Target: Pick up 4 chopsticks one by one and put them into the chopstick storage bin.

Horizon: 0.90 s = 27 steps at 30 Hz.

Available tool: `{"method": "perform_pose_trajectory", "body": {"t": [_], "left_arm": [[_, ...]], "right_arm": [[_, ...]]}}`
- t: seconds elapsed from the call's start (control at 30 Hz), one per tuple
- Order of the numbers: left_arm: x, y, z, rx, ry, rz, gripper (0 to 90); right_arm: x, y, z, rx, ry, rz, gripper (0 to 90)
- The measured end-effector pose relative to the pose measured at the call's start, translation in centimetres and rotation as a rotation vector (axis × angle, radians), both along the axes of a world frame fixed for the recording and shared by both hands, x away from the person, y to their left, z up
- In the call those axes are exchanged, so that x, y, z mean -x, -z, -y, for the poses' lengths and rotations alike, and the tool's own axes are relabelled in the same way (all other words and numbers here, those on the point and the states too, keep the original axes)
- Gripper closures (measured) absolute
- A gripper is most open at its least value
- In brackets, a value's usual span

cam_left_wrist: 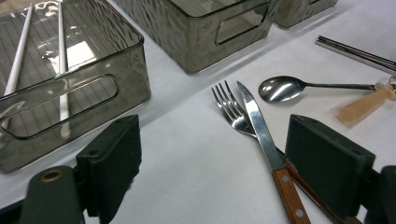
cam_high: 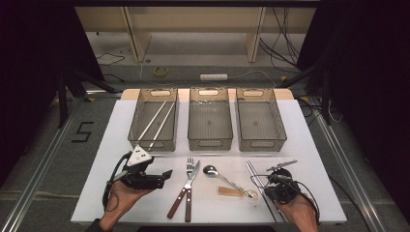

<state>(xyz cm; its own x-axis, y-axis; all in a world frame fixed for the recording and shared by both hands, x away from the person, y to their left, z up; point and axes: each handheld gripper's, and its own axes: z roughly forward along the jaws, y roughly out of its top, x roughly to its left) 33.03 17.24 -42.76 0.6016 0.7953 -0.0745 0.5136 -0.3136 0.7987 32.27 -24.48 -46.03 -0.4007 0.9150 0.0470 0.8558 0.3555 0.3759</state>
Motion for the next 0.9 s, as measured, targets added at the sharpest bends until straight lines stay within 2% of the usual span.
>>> {"method": "perform_pose_trajectory", "body": {"t": [0.33, 0.5, 0.67, 0.9], "left_arm": [[0.0, 0.0, 0.2, 0.009, 0.007, -0.002, 18.0], [-0.1, 0.0, 0.6, 0.011, 0.038, -0.010, 18.1], [-0.3, 0.0, 1.5, 0.009, 0.079, -0.017, 18.0], [-0.7, -0.1, 3.8, -0.018, 0.182, -0.010, 17.8]], "right_arm": [[-0.1, -1.1, 1.2, -0.043, -0.010, 0.044, 86.6], [-0.1, -2.0, 1.5, -0.067, -0.041, 0.067, 86.6], [0.0, -3.1, 0.9, -0.083, -0.105, 0.089, 86.6], [0.3, -4.4, -1.4, -0.097, -0.220, 0.102, 86.6]]}}
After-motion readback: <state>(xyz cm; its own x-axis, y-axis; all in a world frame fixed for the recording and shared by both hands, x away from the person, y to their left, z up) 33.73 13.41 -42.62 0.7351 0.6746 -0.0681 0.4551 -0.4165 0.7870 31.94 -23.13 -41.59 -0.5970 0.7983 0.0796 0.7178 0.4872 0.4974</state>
